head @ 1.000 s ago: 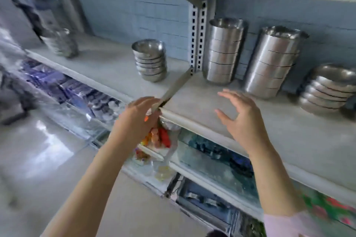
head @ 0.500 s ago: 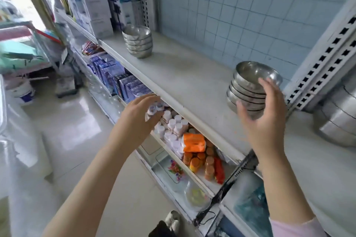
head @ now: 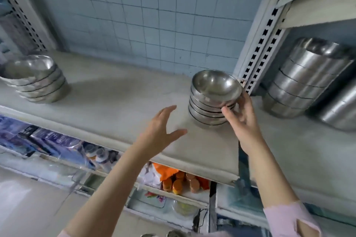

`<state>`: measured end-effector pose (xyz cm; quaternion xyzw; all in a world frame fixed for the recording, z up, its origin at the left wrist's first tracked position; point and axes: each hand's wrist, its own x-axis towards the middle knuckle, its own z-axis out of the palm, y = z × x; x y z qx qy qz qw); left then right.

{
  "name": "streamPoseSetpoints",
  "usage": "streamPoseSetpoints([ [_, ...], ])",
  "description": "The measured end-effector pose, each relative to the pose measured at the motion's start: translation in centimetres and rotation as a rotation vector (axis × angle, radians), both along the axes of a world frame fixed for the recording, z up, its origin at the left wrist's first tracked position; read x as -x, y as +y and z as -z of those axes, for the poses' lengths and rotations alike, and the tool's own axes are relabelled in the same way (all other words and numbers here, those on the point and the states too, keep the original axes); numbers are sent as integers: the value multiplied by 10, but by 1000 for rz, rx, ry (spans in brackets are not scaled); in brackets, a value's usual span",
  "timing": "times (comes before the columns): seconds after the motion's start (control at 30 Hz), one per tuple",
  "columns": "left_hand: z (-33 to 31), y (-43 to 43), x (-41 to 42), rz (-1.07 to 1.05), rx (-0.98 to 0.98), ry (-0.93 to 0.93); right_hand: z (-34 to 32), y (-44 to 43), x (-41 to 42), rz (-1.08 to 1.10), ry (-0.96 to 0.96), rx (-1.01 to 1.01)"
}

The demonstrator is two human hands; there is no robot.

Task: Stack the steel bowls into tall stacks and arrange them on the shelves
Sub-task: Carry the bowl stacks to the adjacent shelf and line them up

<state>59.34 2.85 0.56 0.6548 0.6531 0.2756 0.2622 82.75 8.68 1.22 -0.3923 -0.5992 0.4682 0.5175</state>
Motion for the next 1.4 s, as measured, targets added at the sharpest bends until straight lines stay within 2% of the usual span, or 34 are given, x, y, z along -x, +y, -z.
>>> streamPoseSetpoints([
  [0.2, 14, 60, -13, 217, 153, -351, -9, -7, 7, 96, -15, 125],
  [0.5, 11, 80, -6, 433, 63, -497, -14, -35, 26, 293, 50, 143],
  [0.67, -13, 67, -29, 593, 15, -487, -28, -79, 4, 481, 112, 142],
  [1.0, -39, -3, -170, 860, 30, -458, -45, -194, -117, 702, 111, 44],
  [1.13, -39, -47, -249, 894, 53, -495, -46, -246, -189, 755, 195, 57],
  [1.4, -31, -107, -399, 940, 92, -505, -48, -313, -336, 763, 94, 89],
])
